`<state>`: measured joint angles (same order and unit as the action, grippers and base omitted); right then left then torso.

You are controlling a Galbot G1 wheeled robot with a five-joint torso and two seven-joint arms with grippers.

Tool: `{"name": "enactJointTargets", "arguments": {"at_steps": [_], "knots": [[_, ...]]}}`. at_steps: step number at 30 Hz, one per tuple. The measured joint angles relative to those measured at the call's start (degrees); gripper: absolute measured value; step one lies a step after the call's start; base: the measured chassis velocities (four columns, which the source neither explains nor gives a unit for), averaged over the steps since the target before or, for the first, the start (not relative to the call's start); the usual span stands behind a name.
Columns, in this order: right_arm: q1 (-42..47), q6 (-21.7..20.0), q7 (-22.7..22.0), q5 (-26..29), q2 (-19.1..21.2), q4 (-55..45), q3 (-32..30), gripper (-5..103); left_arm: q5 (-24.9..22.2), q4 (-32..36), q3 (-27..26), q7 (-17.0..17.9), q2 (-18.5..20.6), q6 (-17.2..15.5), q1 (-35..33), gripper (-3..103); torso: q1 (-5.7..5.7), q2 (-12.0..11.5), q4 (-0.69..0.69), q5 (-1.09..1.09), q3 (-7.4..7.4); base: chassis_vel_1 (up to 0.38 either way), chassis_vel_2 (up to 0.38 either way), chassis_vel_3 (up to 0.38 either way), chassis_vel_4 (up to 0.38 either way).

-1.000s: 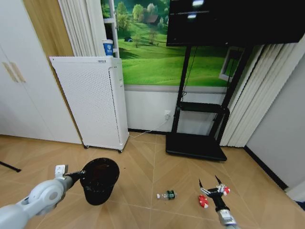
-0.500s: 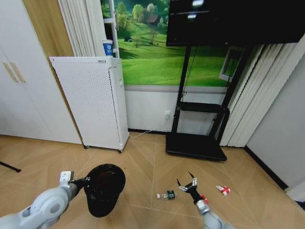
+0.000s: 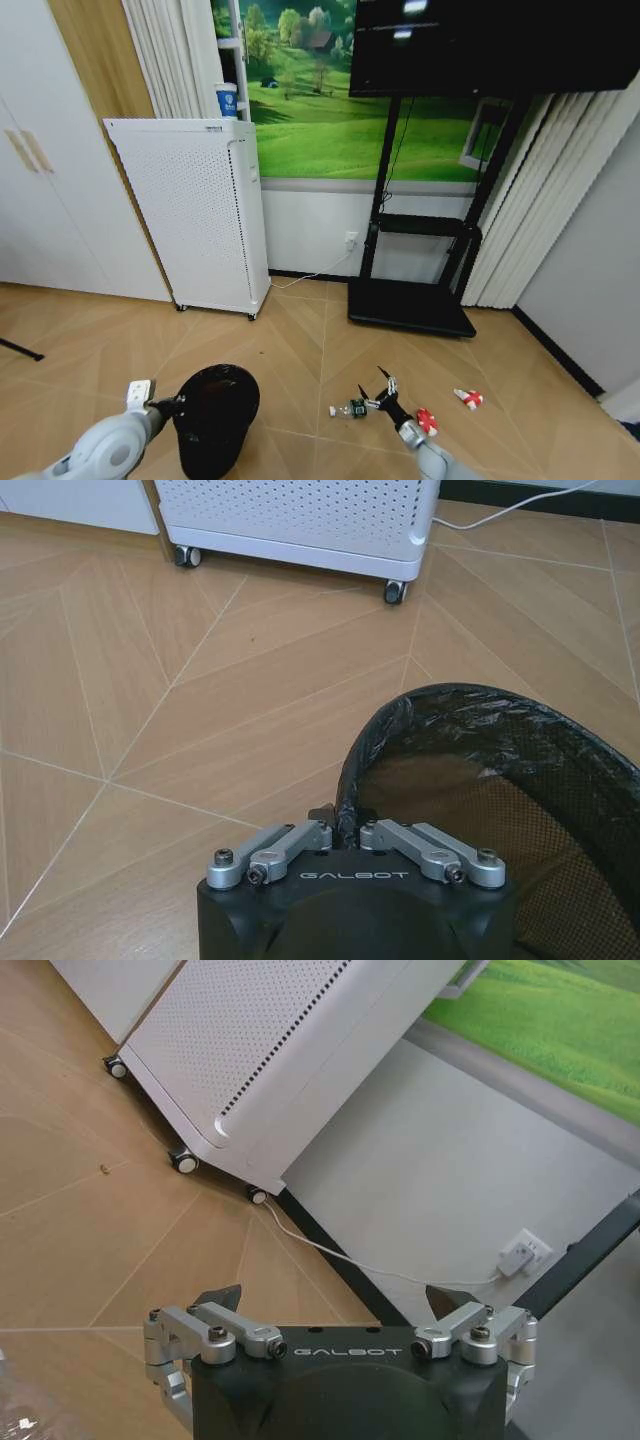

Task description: Pick up the trash bin and place the garbage on the floor into it.

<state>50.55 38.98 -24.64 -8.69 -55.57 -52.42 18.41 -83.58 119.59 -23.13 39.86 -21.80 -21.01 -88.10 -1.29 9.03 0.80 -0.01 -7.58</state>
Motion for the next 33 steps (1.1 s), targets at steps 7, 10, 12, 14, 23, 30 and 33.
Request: {"name": "enactJointTargets", "arguments": {"at_steps": [7,10,12,14,23,30,33], "knots": [[-1.9,-2.2,-3.9,-8.6,1.1,1.6,-0.3,100,0.3,-0.4,0.5,-1.0,-0.4,0.1,0.4,7,0.0,0.0,0.0,0.01,0.0,0.0,0.0,0.0,0.0],[-2.3,-2.1,-5.2,-14.8,1.0,3.5,-2.4,100,0.9,-0.5,0.7,-1.4,-0.6,0.2,0.2,7,0.0,0.0,0.0,0.01,0.0,0.0,0.0,0.0,0.0],[-2.3,-2.0,-5.5,-17.3,1.1,3.8,-3.3,100,1.1,-0.6,0.8,-1.6,-0.7,0.3,0.2,7,0.0,0.0,-0.01,0.01,0.0,0.0,0.0,0.0,0.0],[-1.9,-2.1,-6.1,-18.3,1.8,3.6,-3.8,100,1.4,-0.6,0.9,-1.7,-0.9,0.3,0.2,7,0.0,0.0,-0.01,0.01,0.0,0.0,0.0,0.0,0.0],[1.7,2.0,-2.1,-13.3,6.4,-0.5,-3.9,100,2.1,-0.4,0.9,-2.3,-1.2,0.6,0.1,7,0.0,0.0,-0.01,0.03,0.0,0.0,0.0,0.0,0.0],[1.3,3.8,-1.1,-18.7,7.8,4.7,-2.6,100,2.5,0.5,0.9,-2.3,-1.7,0.6,0.0,7,0.01,0.0,0.01,0.01,0.0,0.0,0.0,0.0,0.0],[-0.1,4.1,-2.4,-22.3,7.2,7.8,-0.3,100,2.5,1.0,0.8,-2.2,-1.8,0.6,-0.1,7,0.0,0.0,0.01,0.01,0.0,0.0,0.0,0.0,0.0]]}}
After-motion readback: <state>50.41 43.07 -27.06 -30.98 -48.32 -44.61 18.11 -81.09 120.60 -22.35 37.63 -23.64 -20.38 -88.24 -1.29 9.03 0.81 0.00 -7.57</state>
